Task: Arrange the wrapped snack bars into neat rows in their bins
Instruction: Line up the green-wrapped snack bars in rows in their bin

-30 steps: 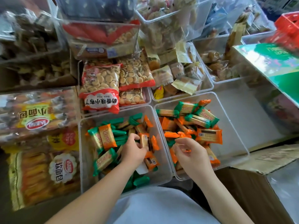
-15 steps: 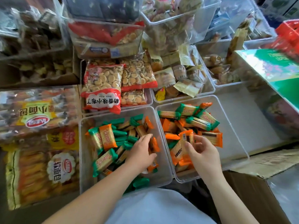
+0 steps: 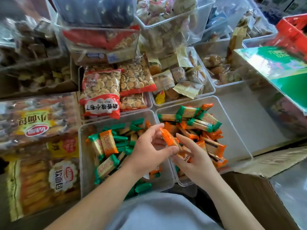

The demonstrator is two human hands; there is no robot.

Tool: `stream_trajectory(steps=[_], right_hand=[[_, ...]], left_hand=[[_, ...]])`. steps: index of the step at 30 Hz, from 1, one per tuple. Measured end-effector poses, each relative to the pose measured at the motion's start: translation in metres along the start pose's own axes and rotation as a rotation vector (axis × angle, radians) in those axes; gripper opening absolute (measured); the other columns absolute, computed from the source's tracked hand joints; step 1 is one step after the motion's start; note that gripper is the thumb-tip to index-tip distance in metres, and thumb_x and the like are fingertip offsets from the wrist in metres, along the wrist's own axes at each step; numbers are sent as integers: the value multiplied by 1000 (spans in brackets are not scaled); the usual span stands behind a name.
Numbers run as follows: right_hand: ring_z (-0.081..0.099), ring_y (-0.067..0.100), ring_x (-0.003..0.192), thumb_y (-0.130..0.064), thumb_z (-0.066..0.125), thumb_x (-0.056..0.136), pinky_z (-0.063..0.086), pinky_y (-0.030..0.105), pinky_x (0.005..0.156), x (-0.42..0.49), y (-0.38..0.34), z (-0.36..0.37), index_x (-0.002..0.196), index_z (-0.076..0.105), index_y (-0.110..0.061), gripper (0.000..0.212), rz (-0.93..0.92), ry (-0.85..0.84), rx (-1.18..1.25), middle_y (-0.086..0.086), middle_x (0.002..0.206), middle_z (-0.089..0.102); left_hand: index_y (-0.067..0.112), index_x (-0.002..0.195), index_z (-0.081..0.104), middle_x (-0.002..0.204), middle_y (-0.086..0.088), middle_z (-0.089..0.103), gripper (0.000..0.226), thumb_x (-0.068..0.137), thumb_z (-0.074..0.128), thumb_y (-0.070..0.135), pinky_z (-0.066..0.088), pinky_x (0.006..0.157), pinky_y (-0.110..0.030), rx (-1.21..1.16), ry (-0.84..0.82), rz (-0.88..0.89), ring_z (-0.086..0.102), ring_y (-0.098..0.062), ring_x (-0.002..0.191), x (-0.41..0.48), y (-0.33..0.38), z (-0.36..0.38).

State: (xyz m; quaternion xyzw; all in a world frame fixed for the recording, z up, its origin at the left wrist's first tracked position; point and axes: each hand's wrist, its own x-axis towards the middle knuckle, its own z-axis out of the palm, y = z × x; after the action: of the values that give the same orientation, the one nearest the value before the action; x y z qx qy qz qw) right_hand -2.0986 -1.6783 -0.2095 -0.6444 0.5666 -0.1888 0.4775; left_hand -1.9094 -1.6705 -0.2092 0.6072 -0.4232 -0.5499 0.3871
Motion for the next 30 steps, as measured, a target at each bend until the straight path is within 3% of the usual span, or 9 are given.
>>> stream_trajectory(steps=[2,4,6,8,12,16,21,24,30], right_hand=[[66,-5,96,-27,75,93,55,19,79,6,-3,0,120,67,-35,29,-7,71,-5,-26,102,70],[66,2,90,-29,74,94,51,23,74,9,-1,-5,111,68,-32,19,34,205,-88,-21,93,71],[60,16,124,-36,74,93,52,31,97,10,0,-12,140,59,-29,49,142,233,-377,-10,130,67],[39,23,148,-42,72,94,35,39,119,9,-6,-10,156,42,-24,72,182,207,-604,-1,158,47],[62,16,121,-34,68,97,55,33,96,12,-36,37,137,63,-24,42,-28,-33,-405,-6,130,66],[60,27,106,-37,56,102,53,39,93,40,-24,109,113,63,-18,23,149,-322,-463,4,115,61],[62,35,110,-30,52,100,52,38,85,66,8,148,120,55,-12,27,214,-310,-596,12,119,64],[64,32,104,-29,63,94,56,40,87,66,15,156,122,57,-15,32,236,-274,-574,10,126,57],[61,21,92,-37,71,95,53,33,70,64,4,151,132,57,-26,41,149,-131,-493,0,129,49]], left_hand=[[30,149,46,132,10,67,78,85,86,12,60,96,-33,-107,-98,-53,72,-9,111,-2,-2,-5],[32,150,46,138,12,61,67,94,77,13,59,96,-32,7,-11,-108,70,-6,110,-6,-22,-17],[29,148,52,137,9,62,54,98,70,18,57,94,-28,245,128,-211,69,-3,101,-16,-53,-34],[25,146,55,130,8,63,50,97,68,19,57,92,-30,349,170,-304,66,-3,99,-29,-82,-48],[24,139,61,111,17,63,45,94,70,21,59,93,-40,378,208,-358,66,-5,95,-48,-111,-65],[23,135,63,108,17,62,41,95,71,21,60,90,-41,377,233,-340,66,-4,92,-54,-118,-77],[29,133,64,118,12,65,37,97,69,24,60,91,-36,399,254,-299,65,-2,96,-72,-119,-89],[25,137,62,118,12,63,38,99,66,23,59,89,-30,423,286,-291,63,-1,98,-83,-120,-94],[26,136,62,137,11,57,35,101,62,27,54,99,-29,565,342,-180,59,-9,117,-63,-108,-107]])
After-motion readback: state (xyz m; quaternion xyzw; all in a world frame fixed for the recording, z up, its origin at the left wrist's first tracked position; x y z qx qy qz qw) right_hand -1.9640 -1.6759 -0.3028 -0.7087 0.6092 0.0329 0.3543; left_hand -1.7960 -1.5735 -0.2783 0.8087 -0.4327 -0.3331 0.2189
